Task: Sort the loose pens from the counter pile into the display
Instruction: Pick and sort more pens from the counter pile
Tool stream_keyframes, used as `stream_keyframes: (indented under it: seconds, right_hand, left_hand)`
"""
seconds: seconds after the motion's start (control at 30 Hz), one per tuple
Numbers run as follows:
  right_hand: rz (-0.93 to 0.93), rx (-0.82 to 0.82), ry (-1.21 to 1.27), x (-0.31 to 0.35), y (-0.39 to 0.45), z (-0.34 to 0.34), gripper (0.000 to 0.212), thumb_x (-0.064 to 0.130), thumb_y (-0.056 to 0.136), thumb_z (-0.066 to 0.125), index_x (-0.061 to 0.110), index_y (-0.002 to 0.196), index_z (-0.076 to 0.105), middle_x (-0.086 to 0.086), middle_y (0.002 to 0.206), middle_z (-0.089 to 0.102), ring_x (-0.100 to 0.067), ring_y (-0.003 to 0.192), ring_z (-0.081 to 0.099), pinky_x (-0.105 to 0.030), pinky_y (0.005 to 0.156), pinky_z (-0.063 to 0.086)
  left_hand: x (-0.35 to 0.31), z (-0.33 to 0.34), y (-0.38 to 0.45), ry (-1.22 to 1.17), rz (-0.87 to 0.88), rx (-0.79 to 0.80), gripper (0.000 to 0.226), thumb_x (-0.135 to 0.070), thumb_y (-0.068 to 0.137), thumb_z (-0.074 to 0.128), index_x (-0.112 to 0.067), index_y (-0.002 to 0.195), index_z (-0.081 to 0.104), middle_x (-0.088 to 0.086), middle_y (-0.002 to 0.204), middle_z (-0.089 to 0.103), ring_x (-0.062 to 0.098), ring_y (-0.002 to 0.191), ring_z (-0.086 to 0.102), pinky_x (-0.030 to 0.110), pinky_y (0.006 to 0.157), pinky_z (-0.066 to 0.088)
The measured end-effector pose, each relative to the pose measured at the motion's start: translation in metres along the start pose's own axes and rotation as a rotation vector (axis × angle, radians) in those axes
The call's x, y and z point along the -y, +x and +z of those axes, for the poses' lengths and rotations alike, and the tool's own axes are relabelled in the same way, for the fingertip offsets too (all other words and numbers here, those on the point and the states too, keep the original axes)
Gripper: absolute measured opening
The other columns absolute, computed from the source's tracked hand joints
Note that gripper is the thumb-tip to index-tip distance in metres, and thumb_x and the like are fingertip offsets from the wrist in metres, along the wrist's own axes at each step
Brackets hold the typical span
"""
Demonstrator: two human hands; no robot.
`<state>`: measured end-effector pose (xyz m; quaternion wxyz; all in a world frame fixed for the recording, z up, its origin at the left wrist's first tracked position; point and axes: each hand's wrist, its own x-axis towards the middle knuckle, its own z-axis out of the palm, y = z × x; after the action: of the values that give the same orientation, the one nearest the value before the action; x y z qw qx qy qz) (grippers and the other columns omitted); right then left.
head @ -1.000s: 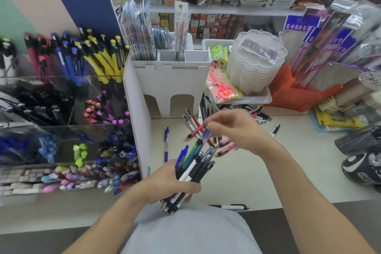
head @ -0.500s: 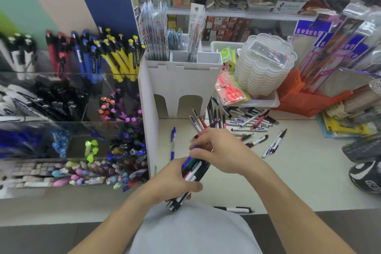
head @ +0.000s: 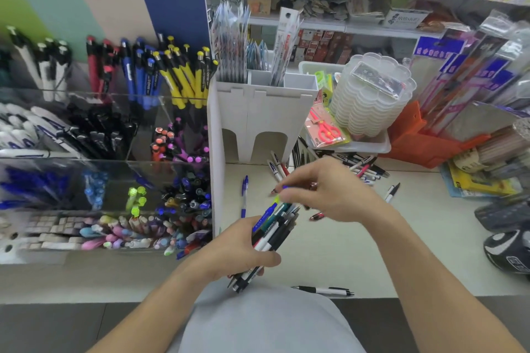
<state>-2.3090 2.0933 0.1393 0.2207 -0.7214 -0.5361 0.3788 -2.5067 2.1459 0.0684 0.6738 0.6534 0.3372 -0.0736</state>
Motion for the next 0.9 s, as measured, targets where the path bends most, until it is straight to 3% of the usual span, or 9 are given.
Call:
stream_keyframes:
  seconds: [0.1,0.17,0.27,0.33,0.4,0.5,0.6,0.73,0.9]
  right_hand:
    - [0.0,0.09,-0.125,0.001,0.003,0.028,0.02,0.031,0.09,0.074,0.021,0.107,0.079,0.004,0.099,0.077,-0.008,0.086,0.068,-0.026,0.078,0.054]
    - [-0.024,0.088,-0.123,0.001,0.003,0.038,0.02,0.032,0.092,0.072,0.024,0.109,0.078,0.005,0.104,0.076,-0.009,0.093,0.067,-0.029,0.087,0.054]
    - [-0.077,0.056,-0.067,0.004,0.002,0.039,0.009,0.027,0.094,0.069,0.023,0.096,0.077,0.006,0.088,0.074,-0.009,0.081,0.065,-0.029,0.076,0.052]
    - [-0.102,-0.008,-0.016,0.006,0.0,0.031,0.008,0.023,0.096,0.067,0.02,0.093,0.075,0.01,0.078,0.069,-0.003,0.07,0.061,-0.017,0.06,0.045]
    - [-0.085,-0.139,0.051,0.002,0.001,0.015,0.009,0.024,0.098,0.064,0.023,0.092,0.07,0.014,0.069,0.06,0.002,0.058,0.054,-0.011,0.055,0.039]
    - [-0.042,-0.222,0.231,-0.013,-0.002,-0.016,0.014,0.026,0.102,0.056,0.026,0.089,0.062,0.014,0.059,0.048,-0.004,0.048,0.039,-0.021,0.052,0.036]
    - [0.041,-0.067,0.37,-0.038,-0.012,-0.033,0.017,0.022,0.104,0.054,0.014,0.089,0.059,0.01,0.057,0.038,-0.014,0.05,0.03,-0.03,0.051,0.028]
    - [0.175,0.16,0.425,-0.06,-0.023,-0.017,0.021,0.021,0.101,0.06,0.012,0.082,0.06,-0.004,0.063,0.036,-0.016,0.053,0.028,-0.025,0.05,0.031]
    - [0.188,0.265,0.517,-0.056,-0.017,0.027,0.015,0.017,0.095,0.069,0.002,0.093,0.069,-0.016,0.077,0.052,-0.015,0.055,0.033,-0.024,0.051,0.032]
  left_hand:
    - [-0.003,0.002,-0.002,-0.031,0.025,-0.002,0.023,-0.011,0.083,0.074,-0.014,0.097,0.056,0.003,0.074,0.06,0.018,0.061,0.064,0.023,0.055,0.049]
    - [-0.002,0.003,-0.004,-0.071,0.019,-0.002,0.025,-0.01,0.084,0.074,-0.01,0.102,0.056,0.004,0.075,0.06,0.02,0.061,0.063,0.025,0.057,0.05]
    - [0.0,0.0,-0.005,-0.087,0.027,0.0,0.024,-0.01,0.083,0.075,-0.01,0.097,0.055,0.005,0.076,0.06,0.02,0.063,0.064,0.024,0.059,0.05]
    - [0.003,-0.003,-0.006,-0.082,0.039,0.002,0.024,-0.01,0.083,0.075,-0.013,0.092,0.054,0.004,0.074,0.061,0.02,0.063,0.064,0.023,0.057,0.049]
    - [0.007,-0.003,-0.007,-0.08,0.044,0.0,0.022,-0.01,0.083,0.076,-0.014,0.094,0.057,0.003,0.074,0.063,0.019,0.063,0.064,0.022,0.055,0.048]
    - [0.018,-0.003,-0.009,-0.087,0.049,-0.027,0.027,-0.012,0.085,0.074,-0.015,0.108,0.059,0.001,0.076,0.064,0.019,0.063,0.064,0.025,0.058,0.05]
    - [0.028,-0.001,-0.009,-0.213,0.041,-0.068,0.026,-0.008,0.085,0.073,-0.011,0.105,0.057,0.007,0.072,0.062,0.023,0.059,0.059,0.03,0.056,0.049]
    - [0.038,0.001,-0.008,-0.477,0.038,-0.151,0.039,-0.007,0.073,0.072,0.003,0.104,0.05,0.018,0.077,0.055,0.026,0.057,0.051,0.032,0.054,0.045]
    - [0.042,0.007,-0.007,-0.381,0.118,-0.189,0.03,-0.007,0.072,0.07,-0.005,0.097,0.053,0.012,0.072,0.06,0.026,0.056,0.051,0.032,0.056,0.046]
